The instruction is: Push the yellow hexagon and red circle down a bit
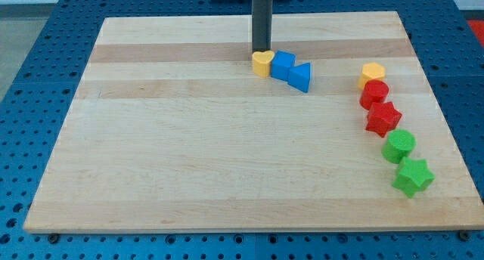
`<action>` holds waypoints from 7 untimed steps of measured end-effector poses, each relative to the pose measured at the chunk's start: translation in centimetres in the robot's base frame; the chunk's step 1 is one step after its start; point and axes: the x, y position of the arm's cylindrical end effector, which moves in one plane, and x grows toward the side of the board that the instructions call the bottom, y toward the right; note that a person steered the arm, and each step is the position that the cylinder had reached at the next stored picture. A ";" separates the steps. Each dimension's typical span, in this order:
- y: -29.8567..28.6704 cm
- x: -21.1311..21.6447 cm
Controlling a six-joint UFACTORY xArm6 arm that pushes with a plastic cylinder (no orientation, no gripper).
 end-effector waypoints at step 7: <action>14.6 -2.8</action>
